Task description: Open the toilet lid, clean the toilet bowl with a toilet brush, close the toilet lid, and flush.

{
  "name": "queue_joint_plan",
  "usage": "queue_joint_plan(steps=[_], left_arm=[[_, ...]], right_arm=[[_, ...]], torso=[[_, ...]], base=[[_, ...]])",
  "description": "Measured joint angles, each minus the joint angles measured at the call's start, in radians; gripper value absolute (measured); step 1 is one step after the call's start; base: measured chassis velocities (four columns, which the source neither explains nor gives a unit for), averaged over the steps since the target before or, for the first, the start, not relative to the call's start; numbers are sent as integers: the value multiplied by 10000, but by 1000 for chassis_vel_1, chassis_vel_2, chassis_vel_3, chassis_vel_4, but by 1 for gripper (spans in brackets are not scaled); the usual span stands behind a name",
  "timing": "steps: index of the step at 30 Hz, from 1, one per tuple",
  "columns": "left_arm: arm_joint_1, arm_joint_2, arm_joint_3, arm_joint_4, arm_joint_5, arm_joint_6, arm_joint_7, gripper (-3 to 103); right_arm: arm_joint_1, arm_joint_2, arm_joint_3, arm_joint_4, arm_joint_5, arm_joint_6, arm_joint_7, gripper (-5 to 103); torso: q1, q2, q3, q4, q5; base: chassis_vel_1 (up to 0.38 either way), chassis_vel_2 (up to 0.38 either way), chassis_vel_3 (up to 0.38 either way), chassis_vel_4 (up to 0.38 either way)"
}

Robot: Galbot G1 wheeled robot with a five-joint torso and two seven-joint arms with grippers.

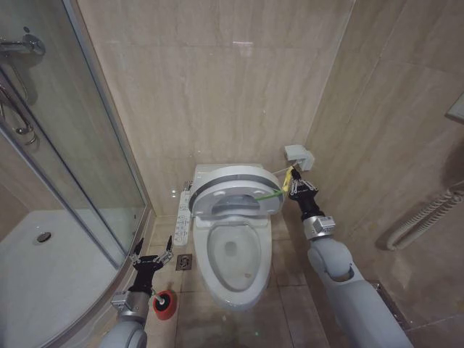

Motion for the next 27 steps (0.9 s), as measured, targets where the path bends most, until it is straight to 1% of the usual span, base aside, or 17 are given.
queue_joint_plan(steps=[7, 14, 20, 22, 23, 25, 27], left_arm=[[0, 0, 0, 0, 0, 0, 0, 100], [-1, 0, 0, 0, 0, 0, 0, 100], [0, 0, 0, -1, 0, 0, 0, 100], [-1, 0, 1, 0, 0, 0, 2, 100], [0, 0, 0, 0, 0, 0, 0, 100], [0, 0, 0, 0, 0, 0, 0, 100], [0, 0, 0, 0, 0, 0, 0, 100]], right_arm=[[194, -19, -181, -148, 46, -182, 16, 0], [402, -106, -471, -516, 169, -235, 9, 0], [588, -90, -505, -876, 262, -250, -57, 0], [711, -76, -582, -1069, 309, -301, -98, 0], [793, -64, -597, -1134, 335, -309, -99, 0], [898, -49, -614, -1201, 366, -320, -95, 0], [1146, -19, -652, -1412, 406, -347, -89, 0]], torso=[[0, 0, 0, 0, 0], [-2, 1, -1, -6, -2], [-3, 1, -1, -2, -1], [-2, 0, 1, 9, 3], [0, -1, 1, 10, 6], [0, 0, 1, 10, 2], [0, 0, 0, 3, -1]], base=[[0, 0, 0, 0], [0, 0, 0, 0], [0, 0, 0, 0], [0, 0, 0, 0], [0, 0, 0, 0], [0, 0, 0, 0], [0, 0, 0, 0]])
